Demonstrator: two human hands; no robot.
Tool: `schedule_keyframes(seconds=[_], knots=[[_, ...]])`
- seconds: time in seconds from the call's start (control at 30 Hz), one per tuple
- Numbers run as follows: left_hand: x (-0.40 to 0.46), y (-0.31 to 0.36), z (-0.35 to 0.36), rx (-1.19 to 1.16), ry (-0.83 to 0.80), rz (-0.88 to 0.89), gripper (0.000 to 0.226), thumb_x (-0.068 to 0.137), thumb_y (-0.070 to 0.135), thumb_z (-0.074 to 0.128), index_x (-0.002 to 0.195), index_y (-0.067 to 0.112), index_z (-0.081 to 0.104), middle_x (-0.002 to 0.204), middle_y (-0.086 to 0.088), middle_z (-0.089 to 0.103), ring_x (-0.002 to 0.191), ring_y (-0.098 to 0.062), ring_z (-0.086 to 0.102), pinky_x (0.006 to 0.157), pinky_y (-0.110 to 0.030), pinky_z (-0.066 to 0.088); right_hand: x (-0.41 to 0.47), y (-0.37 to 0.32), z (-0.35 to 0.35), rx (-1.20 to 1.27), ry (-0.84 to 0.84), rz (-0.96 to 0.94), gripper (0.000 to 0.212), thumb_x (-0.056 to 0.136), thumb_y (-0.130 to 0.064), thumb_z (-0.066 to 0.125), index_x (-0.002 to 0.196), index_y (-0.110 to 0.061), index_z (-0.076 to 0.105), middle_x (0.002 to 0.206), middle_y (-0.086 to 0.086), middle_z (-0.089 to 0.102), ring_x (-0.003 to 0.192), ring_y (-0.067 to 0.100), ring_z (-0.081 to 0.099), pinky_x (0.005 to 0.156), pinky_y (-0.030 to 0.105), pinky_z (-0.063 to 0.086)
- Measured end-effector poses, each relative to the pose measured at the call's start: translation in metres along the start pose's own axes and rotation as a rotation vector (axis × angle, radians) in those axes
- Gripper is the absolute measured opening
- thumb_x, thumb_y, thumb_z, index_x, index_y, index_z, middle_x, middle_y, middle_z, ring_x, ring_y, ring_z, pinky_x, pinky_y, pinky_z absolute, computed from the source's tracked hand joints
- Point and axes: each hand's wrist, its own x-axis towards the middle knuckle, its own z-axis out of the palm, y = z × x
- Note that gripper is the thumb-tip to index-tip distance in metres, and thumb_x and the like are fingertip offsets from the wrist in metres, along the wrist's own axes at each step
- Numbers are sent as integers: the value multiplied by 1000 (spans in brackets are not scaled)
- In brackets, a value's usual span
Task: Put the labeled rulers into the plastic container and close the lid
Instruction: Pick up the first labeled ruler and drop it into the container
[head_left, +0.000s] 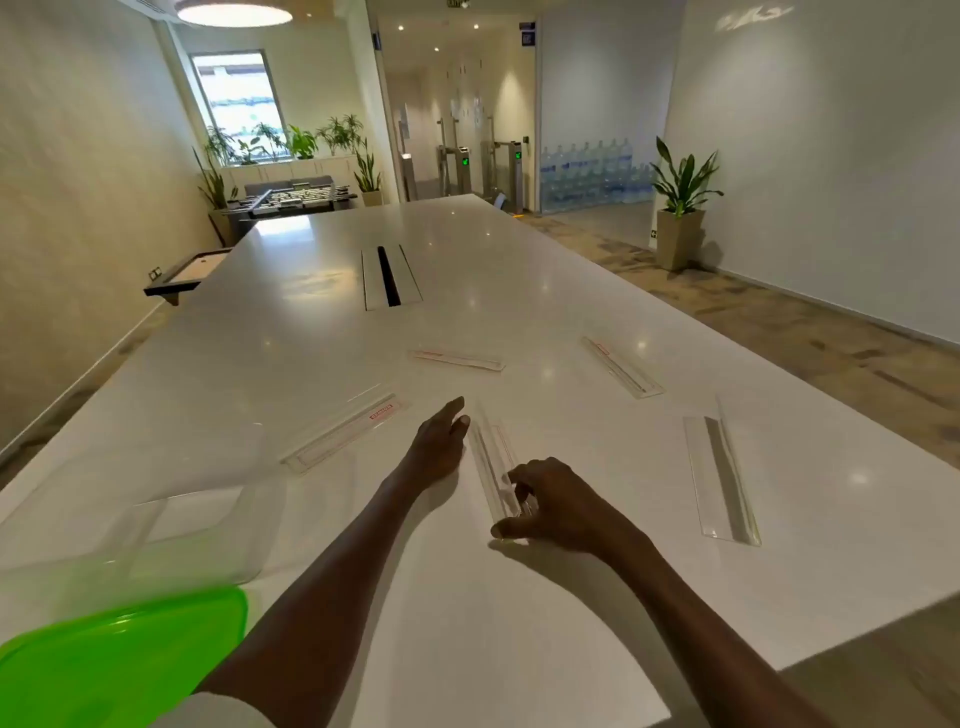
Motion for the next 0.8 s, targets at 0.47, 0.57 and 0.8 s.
schedule_keyframes(seconds=[0.47,0.57,0.8], knots=[[-3,5,8,32,-11,-90,44,100,8,32,144,5,36,148,-14,43,137,-28,40,114,-38,32,-12,9,22,80,101,54,40,67,-50,72,69,-11,65,69,4,65,64,11,52,56,21,37],[-1,9,9,40,-19,-90,45,100,8,32,145,6,34,148,-15,42,138,-27,39,115,-39,31,-14,10,24,111,124,69,37,69,-43,73,68,-7,64,69,7,65,67,12,50,59,21,36],[1,8,0,-125,133,-180,40,99,10,37,137,8,48,140,-14,51,131,-24,45,111,-35,32,-25,6,1,304,193,85,18,70,-31,80,81,-17,78,73,-6,72,67,4,62,61,11,44]])
